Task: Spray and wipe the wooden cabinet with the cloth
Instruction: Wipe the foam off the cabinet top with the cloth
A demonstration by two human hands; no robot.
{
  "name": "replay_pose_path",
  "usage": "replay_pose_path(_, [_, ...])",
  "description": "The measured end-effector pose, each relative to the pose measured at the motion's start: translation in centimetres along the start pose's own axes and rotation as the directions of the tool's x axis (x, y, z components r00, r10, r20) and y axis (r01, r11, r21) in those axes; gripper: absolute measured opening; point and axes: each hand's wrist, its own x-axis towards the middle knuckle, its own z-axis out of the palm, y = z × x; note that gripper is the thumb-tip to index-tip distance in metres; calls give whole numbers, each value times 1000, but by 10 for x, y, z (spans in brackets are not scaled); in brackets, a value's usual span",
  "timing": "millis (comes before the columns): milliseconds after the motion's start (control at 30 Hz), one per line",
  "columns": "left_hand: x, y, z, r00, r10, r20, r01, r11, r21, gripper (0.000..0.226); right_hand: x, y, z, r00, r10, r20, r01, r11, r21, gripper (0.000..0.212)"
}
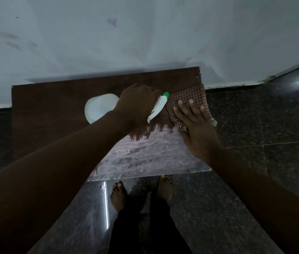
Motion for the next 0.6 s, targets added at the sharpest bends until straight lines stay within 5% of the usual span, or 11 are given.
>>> replay_pose_path(400, [-8, 5, 4, 1000, -3, -10, 4, 998, 67, 36, 67, 22, -16, 997, 39, -64, -34, 997, 73, 54])
replay_pose_path(600, [-23, 7, 2, 999, -8, -45, 11, 998, 55, 34, 1, 4, -2, 1000, -7, -21, 8, 998, 69, 57])
